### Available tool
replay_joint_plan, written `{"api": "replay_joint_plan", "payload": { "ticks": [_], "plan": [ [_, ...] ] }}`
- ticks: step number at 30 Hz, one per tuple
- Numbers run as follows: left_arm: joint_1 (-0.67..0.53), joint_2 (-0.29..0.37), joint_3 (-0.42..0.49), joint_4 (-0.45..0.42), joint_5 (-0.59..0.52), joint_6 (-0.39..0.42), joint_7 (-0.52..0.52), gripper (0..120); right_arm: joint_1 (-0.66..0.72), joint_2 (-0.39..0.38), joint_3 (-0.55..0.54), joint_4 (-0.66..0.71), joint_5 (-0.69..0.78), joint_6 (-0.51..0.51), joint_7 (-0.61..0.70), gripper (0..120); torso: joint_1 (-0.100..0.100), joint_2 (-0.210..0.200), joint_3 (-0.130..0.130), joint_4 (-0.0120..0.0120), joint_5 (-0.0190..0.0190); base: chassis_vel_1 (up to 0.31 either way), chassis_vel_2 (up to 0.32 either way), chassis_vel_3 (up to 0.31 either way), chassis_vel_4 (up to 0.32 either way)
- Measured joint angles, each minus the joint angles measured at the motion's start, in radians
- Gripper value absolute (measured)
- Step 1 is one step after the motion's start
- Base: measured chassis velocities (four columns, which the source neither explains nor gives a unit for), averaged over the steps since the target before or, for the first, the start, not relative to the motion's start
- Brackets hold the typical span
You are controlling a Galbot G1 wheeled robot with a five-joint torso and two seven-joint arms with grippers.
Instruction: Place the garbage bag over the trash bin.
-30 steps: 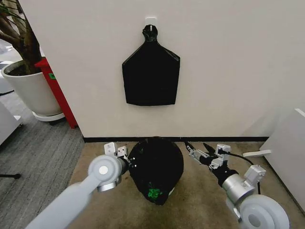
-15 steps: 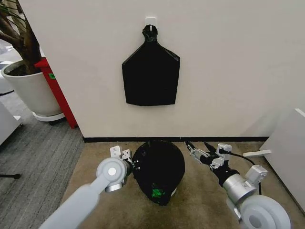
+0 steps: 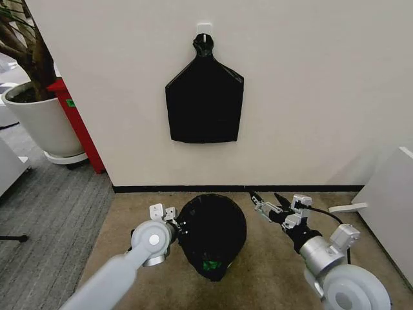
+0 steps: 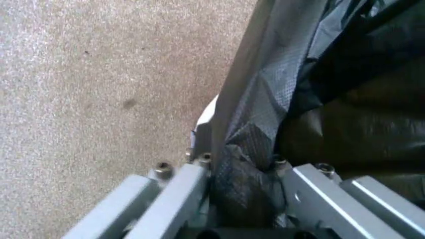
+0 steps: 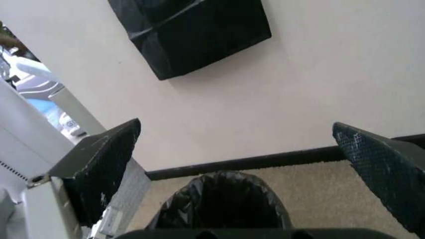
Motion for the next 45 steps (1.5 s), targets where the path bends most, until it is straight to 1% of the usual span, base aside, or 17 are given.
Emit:
{"api": "replay_joint_plan", "payload": {
  "ticks": [2, 4, 5, 9, 10, 16, 18, 23, 28, 32, 35, 37, 38, 39, 40, 43, 45],
  "plan": [
    [0.000, -0.002, -0.001, 0.002, 0.002, 0.004, 0.002, 20, -0.001, 0.000, 0.000, 0.001, 0.001, 0.000, 0.002, 100, 0.000, 0.000, 0.000, 0.0000, 0.0000, 0.000, 0.000, 0.000, 0.000],
    [0.000, -0.003, -0.002, 0.002, 0.002, 0.006, 0.002, 23, -0.002, 0.000, 0.000, 0.002, 0.002, 0.001, 0.002, 100, 0.000, 0.000, 0.000, 0.0000, 0.0000, 0.000, 0.000, 0.000, 0.000],
    [-0.001, -0.004, -0.003, 0.003, 0.003, 0.008, 0.003, 30, -0.002, -0.001, 0.000, 0.004, 0.003, 0.001, 0.004, 100, 0.000, 0.000, 0.000, 0.0000, -0.0001, 0.000, 0.000, 0.000, 0.000],
    [0.002, -0.001, -0.011, -0.005, 0.014, 0.010, 0.004, 45, -0.002, -0.007, 0.001, 0.008, 0.011, 0.001, 0.009, 100, 0.000, 0.000, 0.000, -0.0001, -0.0001, 0.000, 0.000, 0.000, 0.000],
    [0.002, -0.001, -0.011, -0.005, 0.014, 0.010, 0.004, 45, -0.002, -0.007, 0.001, 0.008, 0.011, 0.001, 0.009, 100, 0.000, 0.000, 0.000, -0.0001, -0.0001, 0.000, 0.000, 0.000, 0.000],
    [0.036, 0.029, -0.042, -0.054, 0.026, 0.010, 0.026, 72, -0.001, -0.009, -0.004, 0.011, 0.020, 0.001, 0.014, 100, 0.000, 0.000, 0.000, 0.0000, -0.0001, 0.000, 0.000, 0.000, 0.000],
    [0.043, 0.034, -0.047, -0.064, 0.026, 0.009, 0.035, 75, -0.001, -0.009, -0.006, 0.012, 0.020, 0.001, 0.014, 100, 0.000, 0.000, 0.000, 0.0000, -0.0002, 0.000, 0.000, 0.000, 0.000],
    [0.076, 0.048, -0.084, -0.105, 0.021, 0.001, 0.083, 96, -0.001, -0.014, -0.014, 0.019, 0.021, 0.000, 0.014, 100, 0.000, 0.000, 0.000, 0.0000, -0.0002, 0.000, 0.000, 0.000, 0.000],
    [0.095, 0.056, -0.108, -0.121, 0.020, 0.011, 0.080, 100, -0.001, -0.023, -0.013, 0.023, 0.032, -0.001, 0.015, 100, 0.000, 0.000, 0.000, 0.0000, -0.0002, 0.000, 0.000, 0.000, 0.000],
    [0.108, 0.065, -0.130, -0.134, 0.020, 0.007, 0.115, 100, -0.004, -0.026, -0.011, 0.025, 0.035, -0.002, 0.015, 100, 0.000, 0.000, 0.000, 0.0000, -0.0001, 0.000, 0.000, 0.000, 0.000],
    [0.131, 0.076, -0.161, -0.162, 0.023, -0.031, 0.250, 100, -0.013, -0.025, -0.014, 0.037, 0.032, -0.002, 0.015, 100, 0.000, 0.000, 0.000, 0.0000, -0.0001, 0.000, 0.000, 0.000, 0.000],
    [0.160, 0.088, -0.173, -0.196, 0.080, -0.110, 0.408, 100, -0.028, -0.020, -0.015, 0.050, 0.005, 0.000, 0.012, 100, 0.000, 0.000, 0.000, 0.0001, 0.0000, 0.000, 0.000, 0.000, 0.000],
    [0.174, 0.093, -0.174, -0.207, 0.144, -0.171, 0.471, 100, -0.040, -0.015, -0.015, 0.056, -0.021, 0.004, 0.003, 100, 0.000, 0.000, 0.000, 0.0000, -0.0002, 0.000, 0.000, 0.000, 0.000],
    [0.174, 0.093, -0.174, -0.207, 0.144, -0.171, 0.471, 100, -0.040, -0.015, -0.015, 0.056, -0.021, 0.004, 0.003, 100, 0.000, 0.000, 0.000, 0.0000, -0.0002, 0.000, 0.000, 0.000, 0.000],
    [0.190, 0.100, -0.174, -0.213, 0.230, -0.250, 0.533, 100, -0.057, -0.007, -0.012, 0.061, -0.066, 0.018, -0.010, 100, 0.000, 0.000, 0.000, 0.0000, 0.0000, 0.000, 0.000, 0.000, 0.000],
    [0.247, 0.133, -0.188, -0.244, 0.471, -0.429, 0.681, 100, -0.131, 0.018, 0.004, 0.070, -0.214, 0.095, -0.064, 100, 0.000, 0.000, 0.000, 0.0000, -0.0004, 0.000, 0.000, 0.000, 0.000],
    [0.291, 0.156, -0.226, -0.284, 0.543, -0.480, 0.746, 100, -0.175, 0.038, 0.011, 0.075, -0.288, 0.141, -0.084, 100, 0.000, 0.000, 0.000, -0.0003, -0.0005, 0.000, 0.000, 0.000, 0.000]
  ]
}}
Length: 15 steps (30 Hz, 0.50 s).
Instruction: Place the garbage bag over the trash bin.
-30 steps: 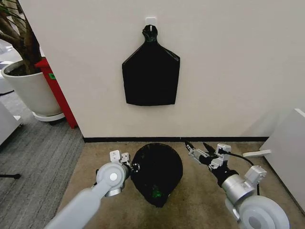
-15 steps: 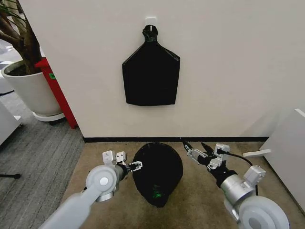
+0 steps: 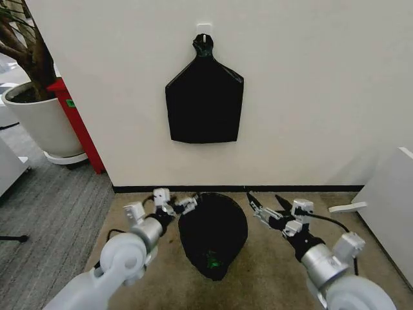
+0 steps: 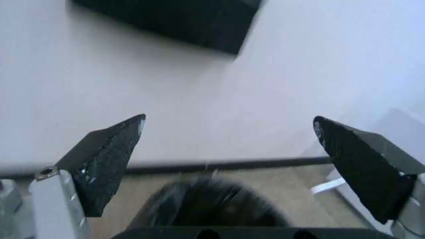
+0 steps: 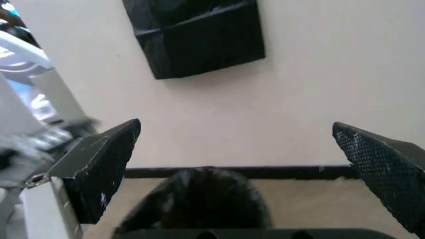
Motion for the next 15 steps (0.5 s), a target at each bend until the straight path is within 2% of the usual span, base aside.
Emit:
{"api": "replay_joint_plan", "payload": {
  "ticks": [2, 6, 7, 8, 9, 11, 12, 14, 15],
  "plan": [
    [0.016, 0.007, -0.024, -0.011, 0.022, -0.019, 0.018, 100, -0.013, 0.007, 0.000, 0.001, -0.020, 0.015, -0.003, 100, 0.000, 0.000, 0.000, 0.0000, 0.0000, 0.000, 0.000, 0.000, 0.000],
    [0.113, 0.027, -0.181, -0.039, 0.134, -0.119, 0.127, 100, -0.057, 0.049, -0.006, 0.003, -0.116, 0.095, -0.004, 100, 0.000, 0.000, 0.000, 0.0001, 0.0002, 0.000, 0.000, 0.000, 0.000],
    [0.171, 0.023, -0.287, -0.043, 0.167, -0.148, 0.171, 100, -0.072, 0.072, -0.007, 0.001, -0.164, 0.134, -0.005, 100, 0.000, 0.000, 0.000, 0.0001, -0.0006, 0.000, 0.000, 0.000, 0.000],
    [0.171, 0.023, -0.287, -0.043, 0.167, -0.148, 0.171, 100, -0.072, 0.072, -0.007, 0.001, -0.164, 0.134, -0.005, 100, 0.000, 0.000, 0.000, 0.0001, -0.0006, 0.000, 0.000, 0.000, 0.000],
    [0.226, 0.014, -0.386, -0.044, 0.180, -0.162, 0.198, 100, -0.084, 0.091, -0.006, -0.003, -0.196, 0.164, -0.005, 100, 0.000, 0.000, 0.000, 0.0000, 0.0003, 0.000, 0.000, 0.000, 0.000],
    [0.367, -0.019, -0.580, -0.045, 0.199, -0.183, 0.242, 100, -0.107, 0.131, 0.007, -0.013, -0.240, 0.208, -0.006, 100, 0.000, 0.000, 0.000, 0.0005, -0.0004, 0.000, 0.000, 0.000, 0.000],
    [0.398, -0.029, -0.616, -0.045, 0.207, -0.189, 0.252, 100, -0.114, 0.143, 0.013, -0.017, -0.249, 0.220, -0.010, 100, 0.000, 0.000, 0.000, 0.0005, 0.0000, 0.000, 0.000, 0.000, 0.000],
    [0.520, -0.089, -0.730, -0.065, 0.225, -0.209, 0.297, 100, -0.138, 0.181, 0.038, -0.032, -0.270, 0.260, -0.030, 100, 0.000, 0.000, 0.000, 0.0005, -0.0003, 0.000, 0.000, 0.000, 0.000],
    [0.520, -0.089, -0.730, -0.065, 0.225, -0.209, 0.297, 100, -0.138, 0.181, 0.038, -0.032, -0.270, 0.260, -0.030, 100, 0.000, 0.000, 0.000, 0.0005, -0.0003, 0.000, 0.000, 0.000, 0.000]
  ]
}}
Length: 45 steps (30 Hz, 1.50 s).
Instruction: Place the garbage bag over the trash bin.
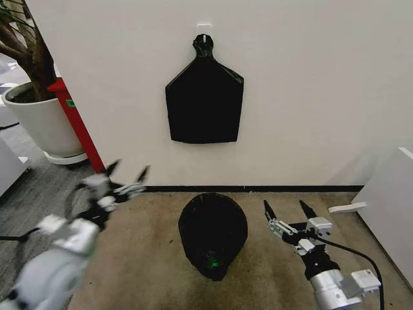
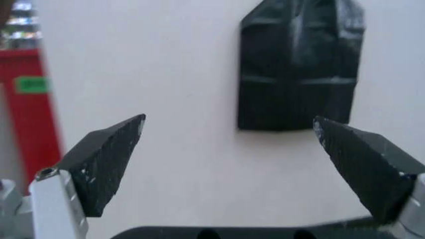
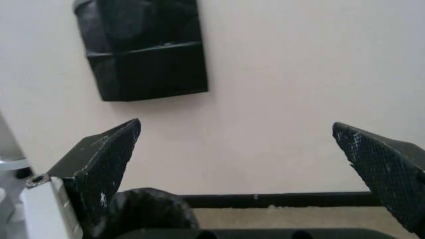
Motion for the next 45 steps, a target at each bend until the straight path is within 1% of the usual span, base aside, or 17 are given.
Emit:
{"api": "replay_joint_plan", "payload": {
  "ticks": [1, 3, 4, 7, 8, 9, 11, 12, 16, 19, 22, 45],
  "plan": [
    [0.046, -0.034, -0.039, -0.021, 0.000, 0.000, 0.009, 100, -0.011, 0.015, 0.010, -0.007, -0.002, 0.017, -0.010, 100, 0.000, 0.000, 0.000, -0.0003, -0.0001, 0.000, 0.000, 0.000, 0.000],
    [0.117, -0.094, -0.080, -0.057, 0.014, -0.003, 0.017, 100, -0.032, 0.034, 0.030, -0.019, 0.002, 0.039, -0.024, 100, 0.000, 0.000, 0.000, 0.0000, 0.0011, 0.000, 0.000, 0.000, 0.000],
    [0.178, -0.150, -0.093, -0.081, 0.053, -0.016, 0.027, 100, -0.051, 0.046, 0.049, -0.029, 0.010, 0.057, -0.045, 100, 0.000, 0.000, 0.000, -0.0003, 0.0005, 0.000, 0.000, 0.000, 0.000],
    [0.300, -0.266, -0.073, -0.122, 0.140, -0.067, 0.042, 100, -0.099, 0.065, 0.103, -0.040, 0.046, 0.091, -0.118, 100, 0.000, 0.000, 0.000, 0.0000, 0.0005, 0.000, 0.000, 0.000, 0.000],
    [0.300, -0.266, -0.073, -0.122, 0.140, -0.067, 0.042, 100, -0.099, 0.065, 0.103, -0.040, 0.046, 0.091, -0.118, 100, 0.000, 0.000, 0.000, 0.0000, 0.0005, 0.000, 0.000, 0.000, 0.000],
    [0.325, -0.286, -0.065, -0.135, 0.152, -0.075, 0.043, 100, -0.109, 0.068, 0.116, -0.039, 0.058, 0.095, -0.128, 100, 0.000, 0.000, 0.000, 0.0002, 0.0003, 0.000, 0.000, 0.000, 0.000],
    [0.391, -0.340, -0.038, -0.169, 0.186, -0.095, 0.048, 100, -0.148, 0.075, 0.155, -0.024, 0.106, 0.107, -0.162, 100, 0.000, 0.000, 0.000, 0.0000, 0.0016, 0.000, 0.000, 0.000, 0.000],
    [0.408, -0.354, -0.033, -0.173, 0.197, -0.106, 0.050, 100, -0.164, 0.077, 0.167, -0.017, 0.119, 0.112, -0.173, 100, 0.000, 0.000, 0.000, -0.0001, 0.0010, 0.000, 0.000, 0.000, 0.000],
    [0.415, -0.359, -0.031, -0.178, 0.210, -0.112, 0.049, 100, -0.197, 0.082, 0.175, 0.002, 0.139, 0.123, -0.199, 100, 0.000, 0.000, 0.000, -0.0003, 0.0008, 0.000, 0.000, 0.000, 0.000],
    [0.396, -0.342, -0.029, -0.177, 0.224, -0.097, 0.035, 100, -0.207, 0.089, 0.160, 0.010, 0.129, 0.125, -0.200, 100, 0.000, 0.000, 0.000, -0.0005, 0.0008, 0.000, 0.000, 0.000, 0.000],
    [0.387, -0.334, -0.025, -0.173, 0.232, -0.087, 0.023, 100, -0.207, 0.091, 0.154, 0.012, 0.120, 0.125, -0.199, 100, 0.000, 0.000, 0.000, -0.0004, 0.0007, 0.000, 0.000, 0.000, 0.000],
    [0.380, -0.329, -0.021, -0.169, 0.228, -0.082, 0.019, 100, -0.203, 0.090, 0.151, 0.013, 0.117, 0.122, -0.194, 100, 0.000, 0.000, 0.000, -0.0003, 0.0007, 0.000, 0.000, 0.000, 0.000]
  ]
}}
